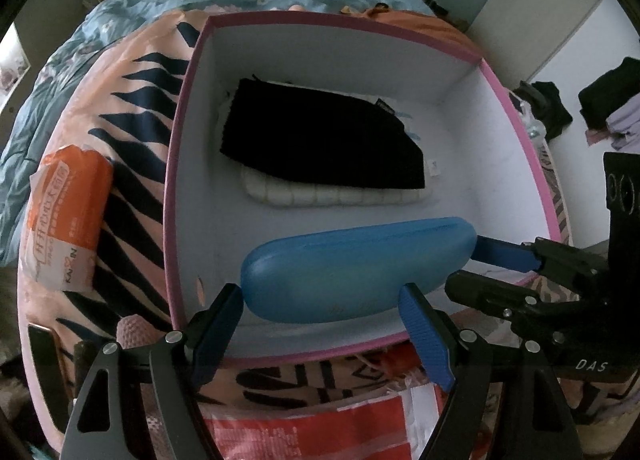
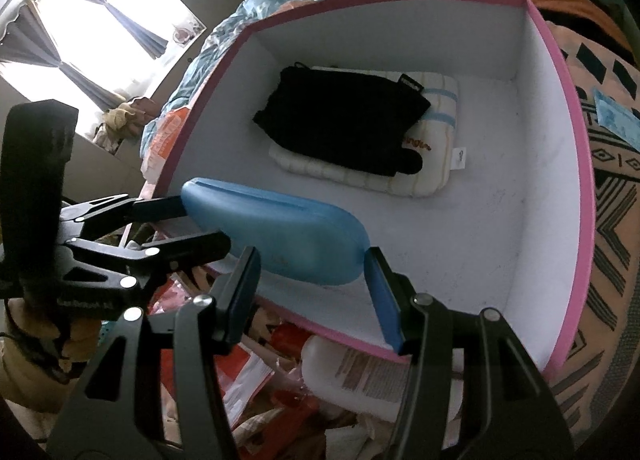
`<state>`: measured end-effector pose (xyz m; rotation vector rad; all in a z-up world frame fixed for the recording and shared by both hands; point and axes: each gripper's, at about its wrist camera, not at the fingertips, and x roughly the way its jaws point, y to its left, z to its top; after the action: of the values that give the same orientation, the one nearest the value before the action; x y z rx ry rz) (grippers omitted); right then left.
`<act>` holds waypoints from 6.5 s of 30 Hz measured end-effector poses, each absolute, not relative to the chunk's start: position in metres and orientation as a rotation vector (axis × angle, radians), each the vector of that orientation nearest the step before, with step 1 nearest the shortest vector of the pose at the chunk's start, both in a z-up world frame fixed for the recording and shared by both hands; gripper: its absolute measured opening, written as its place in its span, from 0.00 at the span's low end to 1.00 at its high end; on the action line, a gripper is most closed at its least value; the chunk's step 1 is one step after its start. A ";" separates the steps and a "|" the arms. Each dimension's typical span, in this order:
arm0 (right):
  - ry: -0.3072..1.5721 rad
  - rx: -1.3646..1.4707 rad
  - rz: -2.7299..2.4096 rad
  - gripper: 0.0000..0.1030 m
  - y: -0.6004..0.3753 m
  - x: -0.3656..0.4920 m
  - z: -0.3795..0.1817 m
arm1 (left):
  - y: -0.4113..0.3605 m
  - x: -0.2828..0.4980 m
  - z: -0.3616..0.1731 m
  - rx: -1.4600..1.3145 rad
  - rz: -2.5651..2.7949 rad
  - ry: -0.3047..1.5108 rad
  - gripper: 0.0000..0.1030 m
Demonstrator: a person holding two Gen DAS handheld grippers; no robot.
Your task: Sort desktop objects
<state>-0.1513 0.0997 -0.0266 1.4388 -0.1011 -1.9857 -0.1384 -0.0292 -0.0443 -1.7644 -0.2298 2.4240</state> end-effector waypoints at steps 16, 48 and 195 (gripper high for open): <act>-0.077 1.553 -1.971 0.54 0.090 -0.176 -0.056 | -0.016 -0.155 -0.054 -1.819 2.463 -0.059 0.78; -0.136 1.485 -1.975 0.54 0.098 -0.161 -0.042 | -0.024 -0.097 -0.005 -1.376 2.535 -0.293 0.78; 0.469 1.464 -1.909 0.29 0.254 0.023 -0.020 | 0.048 0.009 -0.032 -1.529 1.967 -0.368 0.62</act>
<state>0.0226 0.2539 -0.0199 1.4641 0.4688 -1.9095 0.0092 0.0484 -0.0319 -1.5294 -0.3680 1.9672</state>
